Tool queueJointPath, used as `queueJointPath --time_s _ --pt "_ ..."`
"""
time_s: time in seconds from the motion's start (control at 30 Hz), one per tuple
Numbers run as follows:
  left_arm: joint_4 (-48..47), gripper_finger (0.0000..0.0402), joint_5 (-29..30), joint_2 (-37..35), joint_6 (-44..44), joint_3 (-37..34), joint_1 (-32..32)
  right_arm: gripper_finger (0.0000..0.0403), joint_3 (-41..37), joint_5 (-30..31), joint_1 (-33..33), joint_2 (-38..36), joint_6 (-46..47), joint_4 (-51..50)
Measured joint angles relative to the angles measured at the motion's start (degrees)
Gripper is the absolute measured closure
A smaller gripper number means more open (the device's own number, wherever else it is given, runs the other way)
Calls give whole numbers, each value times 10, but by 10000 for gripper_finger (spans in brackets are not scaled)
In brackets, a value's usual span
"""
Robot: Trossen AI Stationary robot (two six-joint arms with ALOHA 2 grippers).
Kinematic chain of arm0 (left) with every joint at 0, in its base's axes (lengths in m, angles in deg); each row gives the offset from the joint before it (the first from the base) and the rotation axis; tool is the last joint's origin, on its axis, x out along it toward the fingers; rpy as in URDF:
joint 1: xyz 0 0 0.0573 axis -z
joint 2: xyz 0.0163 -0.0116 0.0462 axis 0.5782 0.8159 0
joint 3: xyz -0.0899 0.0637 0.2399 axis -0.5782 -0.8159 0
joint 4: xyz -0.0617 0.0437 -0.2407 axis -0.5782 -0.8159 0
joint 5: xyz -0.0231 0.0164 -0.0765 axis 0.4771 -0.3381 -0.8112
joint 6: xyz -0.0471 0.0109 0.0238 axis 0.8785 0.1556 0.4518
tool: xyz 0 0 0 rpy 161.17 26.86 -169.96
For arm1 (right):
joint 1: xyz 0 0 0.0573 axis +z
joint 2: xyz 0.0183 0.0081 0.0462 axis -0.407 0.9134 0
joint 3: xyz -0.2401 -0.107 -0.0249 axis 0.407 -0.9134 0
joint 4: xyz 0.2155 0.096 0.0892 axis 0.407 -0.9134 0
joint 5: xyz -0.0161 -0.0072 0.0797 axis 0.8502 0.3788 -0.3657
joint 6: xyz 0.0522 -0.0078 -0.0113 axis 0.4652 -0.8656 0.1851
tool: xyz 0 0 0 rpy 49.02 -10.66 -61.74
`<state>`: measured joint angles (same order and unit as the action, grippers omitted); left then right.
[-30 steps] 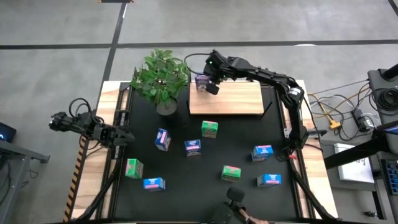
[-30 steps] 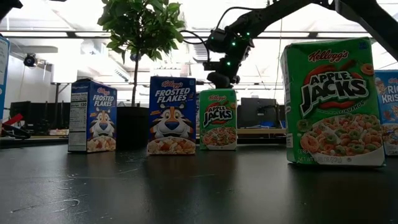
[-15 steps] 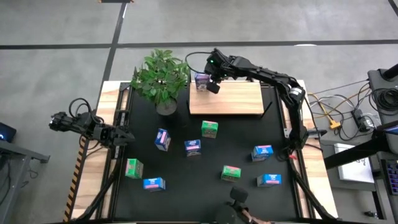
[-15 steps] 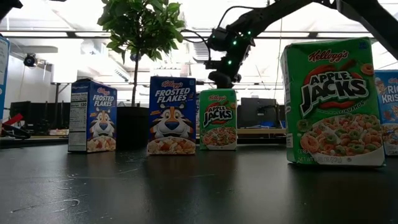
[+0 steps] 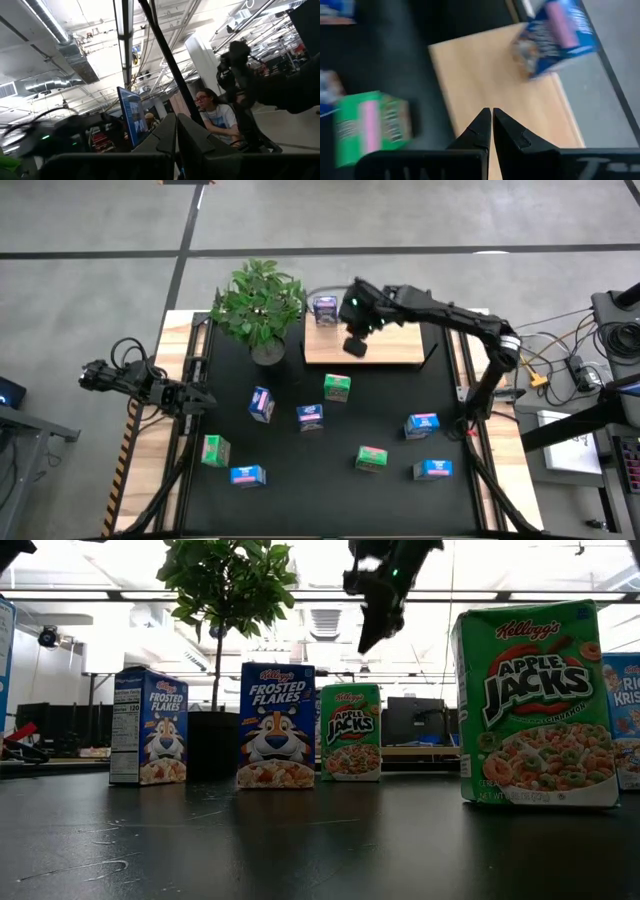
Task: Stack cereal on shelf
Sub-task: Put the top green cereal box on the shelf
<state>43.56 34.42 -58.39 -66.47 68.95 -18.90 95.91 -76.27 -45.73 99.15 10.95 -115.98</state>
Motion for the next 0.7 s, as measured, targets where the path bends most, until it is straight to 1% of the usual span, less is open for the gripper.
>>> queueJointPath --time_s 0.1,0.2,0.3,0.4,0.53,0.63,0.7 --pt "0 402 0 0 0 0 0 394 -66 -4 40 -41 12 52" --pt "0 402 0 0 0 0 0 394 -145 -8 73 -78 20 131" --pt "0 402 0 0 0 0 0 394 -221 -8 100 -104 34 210" --pt "0 402 0 0 0 0 0 393 -281 -9 122 -118 55 278" --pt "0 402 0 0 -5 0 0 378 -320 -10 141 -120 70 323" --pt "0 402 0 0 -13 0 0 348 -324 -10 150 -120 72 326" --pt "0 402 0 0 -19 0 0 319 -325 -10 154 -120 76 326"
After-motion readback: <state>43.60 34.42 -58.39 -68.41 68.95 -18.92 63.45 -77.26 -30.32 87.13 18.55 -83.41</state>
